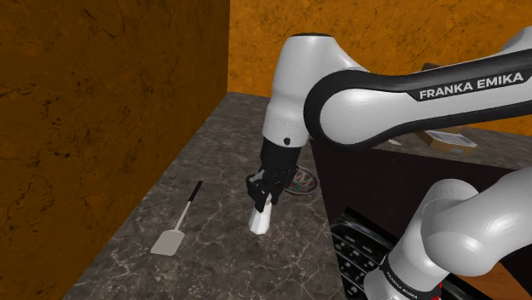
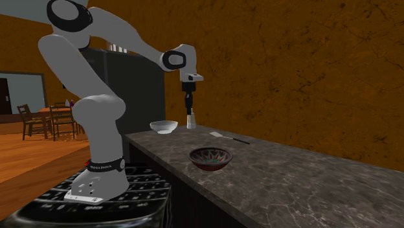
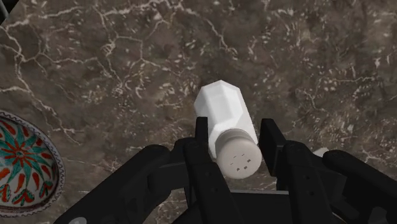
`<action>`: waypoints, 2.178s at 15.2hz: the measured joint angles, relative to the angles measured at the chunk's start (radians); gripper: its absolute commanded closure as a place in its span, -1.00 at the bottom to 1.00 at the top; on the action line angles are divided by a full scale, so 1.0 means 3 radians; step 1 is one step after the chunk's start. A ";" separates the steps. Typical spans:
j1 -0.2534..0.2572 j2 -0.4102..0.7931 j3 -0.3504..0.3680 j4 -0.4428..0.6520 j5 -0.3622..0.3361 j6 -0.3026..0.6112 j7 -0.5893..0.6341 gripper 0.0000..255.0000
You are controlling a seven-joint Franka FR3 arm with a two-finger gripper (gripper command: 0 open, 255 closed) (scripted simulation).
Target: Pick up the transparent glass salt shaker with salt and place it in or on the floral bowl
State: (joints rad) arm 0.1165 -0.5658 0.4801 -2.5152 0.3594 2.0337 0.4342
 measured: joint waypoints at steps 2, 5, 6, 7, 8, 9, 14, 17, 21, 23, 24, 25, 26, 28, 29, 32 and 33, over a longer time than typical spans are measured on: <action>-0.0001 -0.0035 -0.0026 0.0060 -0.0014 -0.0096 0.0005 1.00; -0.0014 -0.0059 -0.0063 0.0178 -0.0044 -0.0239 0.0012 1.00; -0.0012 -0.0071 -0.0067 0.0196 -0.0045 -0.0267 0.0019 1.00; -0.0025 -0.0096 -0.0112 0.0198 -0.0062 -0.0303 -0.0022 1.00; -0.0045 -0.0107 -0.0161 0.0182 -0.0084 -0.0311 -0.0079 1.00; -0.0068 -0.0127 -0.0222 0.0175 -0.0110 -0.0339 -0.0143 1.00; -0.0227 -0.0178 -0.0570 0.0154 -0.0287 -0.0444 -0.0528 1.00; -0.0344 -0.0160 -0.0789 0.0190 -0.0416 -0.0508 -0.0778 1.00; -0.0495 -0.0094 -0.1058 0.0261 -0.0578 -0.0561 -0.1093 1.00; -0.0569 -0.0051 -0.1190 0.0308 -0.0657 -0.0585 -0.1250 1.00; -0.0605 -0.0007 -0.1252 0.0343 -0.0694 -0.0585 -0.1328 1.00; -0.0646 0.0011 -0.1328 0.0381 -0.0737 -0.0617 -0.1416 1.00; -0.0675 0.0073 -0.1375 0.0428 -0.0767 -0.0608 -0.1477 1.00; -0.0740 0.0160 -0.1493 0.0529 -0.0832 -0.0638 -0.1622 1.00; -0.0767 0.0213 -0.1543 0.0613 -0.0859 -0.0675 -0.1682 1.00; -0.0800 0.0267 -0.1603 0.0564 -0.0888 -0.0581 -0.1770 1.00; -0.0802 0.0284 -0.1607 0.0540 -0.0889 -0.0540 -0.1780 1.00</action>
State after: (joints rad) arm -0.1242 -0.4806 -0.0020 -2.3533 0.0926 1.8717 -0.0996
